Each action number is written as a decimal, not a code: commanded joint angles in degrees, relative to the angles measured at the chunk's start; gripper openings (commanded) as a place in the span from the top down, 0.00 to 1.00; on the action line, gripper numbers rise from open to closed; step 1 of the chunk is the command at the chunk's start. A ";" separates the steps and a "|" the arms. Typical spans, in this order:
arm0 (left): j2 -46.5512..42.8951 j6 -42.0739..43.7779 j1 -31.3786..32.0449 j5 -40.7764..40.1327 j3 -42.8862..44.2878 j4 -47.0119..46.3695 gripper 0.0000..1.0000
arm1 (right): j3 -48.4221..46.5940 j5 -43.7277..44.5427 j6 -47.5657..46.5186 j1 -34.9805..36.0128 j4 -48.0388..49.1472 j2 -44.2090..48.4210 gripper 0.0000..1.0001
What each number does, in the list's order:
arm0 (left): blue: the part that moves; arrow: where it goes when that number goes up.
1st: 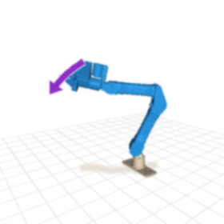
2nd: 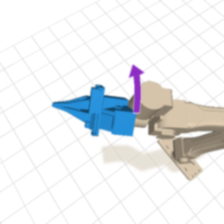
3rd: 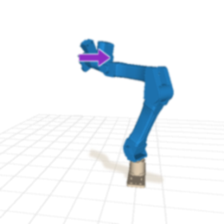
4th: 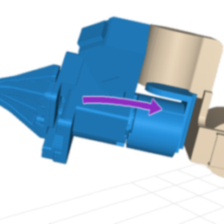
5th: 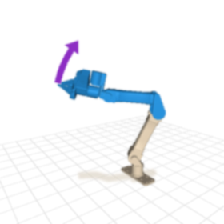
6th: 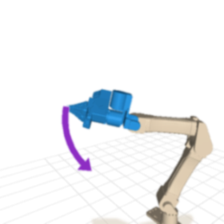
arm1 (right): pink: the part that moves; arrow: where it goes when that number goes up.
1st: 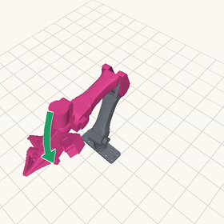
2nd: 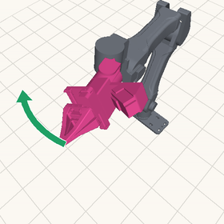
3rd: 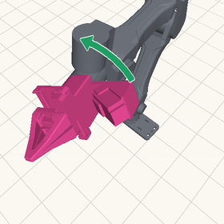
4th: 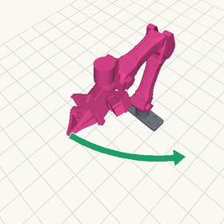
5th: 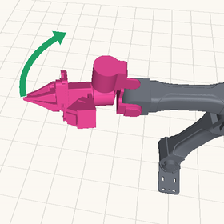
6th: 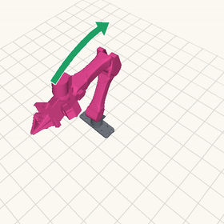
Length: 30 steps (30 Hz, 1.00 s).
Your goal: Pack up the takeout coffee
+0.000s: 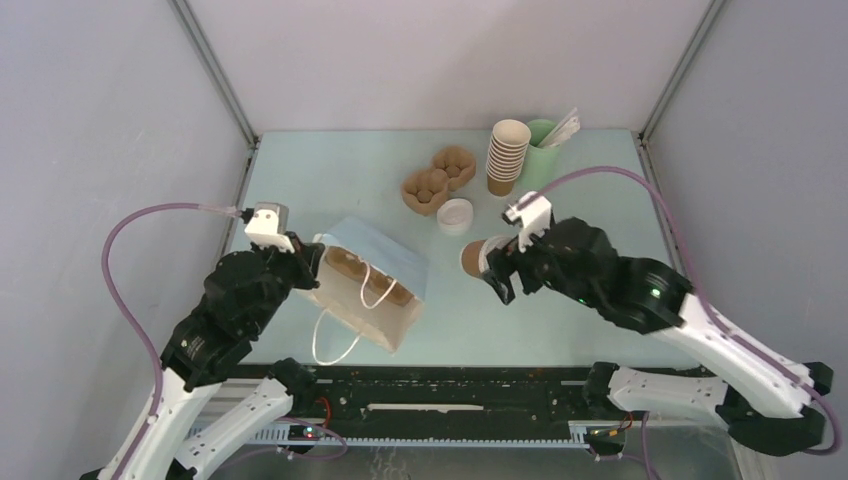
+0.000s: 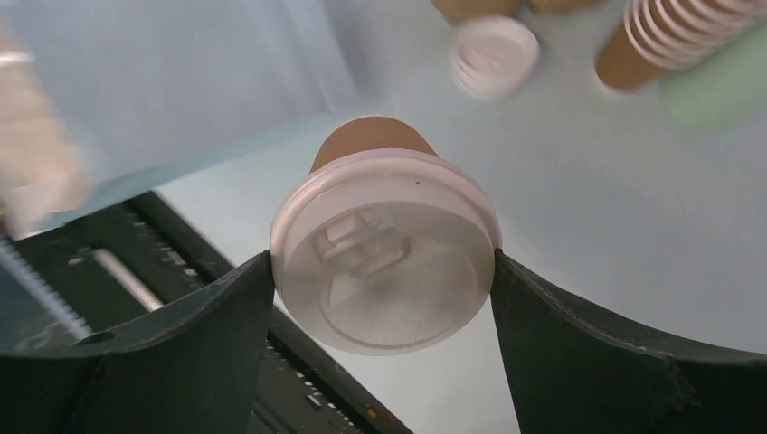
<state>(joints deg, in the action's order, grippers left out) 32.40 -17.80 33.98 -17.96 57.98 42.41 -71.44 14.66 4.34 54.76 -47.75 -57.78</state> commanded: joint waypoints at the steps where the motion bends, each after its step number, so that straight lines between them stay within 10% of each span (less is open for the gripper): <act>1: -2.60 5.53 -0.26 4.12 -2.24 -8.17 1.00 | -3.68 1.35 -1.83 8.87 2.38 5.47 0.24; 13: 3.21 3.65 -0.23 -0.45 4.24 -0.72 1.00 | -19.79 9.40 -4.25 30.86 6.46 -6.86 0.26; 30: 0.34 3.26 -0.23 0.43 3.43 -1.46 1.00 | -48.73 10.86 -9.86 34.73 -4.11 -37.77 0.31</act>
<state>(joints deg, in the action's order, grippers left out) 32.80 -14.50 33.98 -18.52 59.37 43.05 -116.84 23.92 -3.84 87.96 -48.12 -94.37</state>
